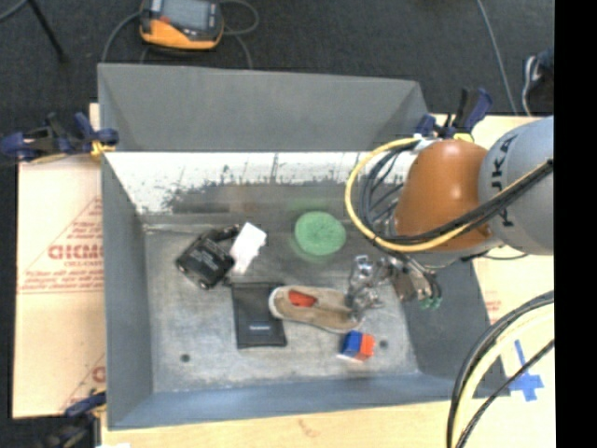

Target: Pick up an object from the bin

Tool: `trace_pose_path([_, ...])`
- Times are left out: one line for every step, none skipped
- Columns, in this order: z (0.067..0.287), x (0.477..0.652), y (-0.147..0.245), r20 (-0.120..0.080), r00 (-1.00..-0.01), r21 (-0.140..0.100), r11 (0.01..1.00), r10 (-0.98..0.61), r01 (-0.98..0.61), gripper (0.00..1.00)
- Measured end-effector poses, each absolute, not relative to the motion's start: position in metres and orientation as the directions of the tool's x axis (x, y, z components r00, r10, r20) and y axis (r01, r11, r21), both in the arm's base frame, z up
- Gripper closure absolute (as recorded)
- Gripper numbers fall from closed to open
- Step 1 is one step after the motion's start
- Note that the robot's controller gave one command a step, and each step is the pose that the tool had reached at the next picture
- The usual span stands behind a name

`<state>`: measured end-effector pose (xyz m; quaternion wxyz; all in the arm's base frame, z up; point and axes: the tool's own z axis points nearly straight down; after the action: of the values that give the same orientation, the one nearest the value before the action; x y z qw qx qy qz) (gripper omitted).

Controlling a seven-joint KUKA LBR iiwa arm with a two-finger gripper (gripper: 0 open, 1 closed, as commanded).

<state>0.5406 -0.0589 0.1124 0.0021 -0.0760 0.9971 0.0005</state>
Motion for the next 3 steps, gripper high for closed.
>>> trace_pose_path([0.155, 0.547, -0.045, -0.002, -0.97, -0.001, 0.97, -0.245, -0.245, 1.0])
trace_pose_path([0.165, 0.547, -0.043, -0.005, -0.963, -0.001, 0.963, -0.27, -0.27, 1.0])
trace_pose_path([0.188, 0.534, -0.04, -0.004, -0.975, -0.001, 0.975, -0.223, -0.223, 1.0])
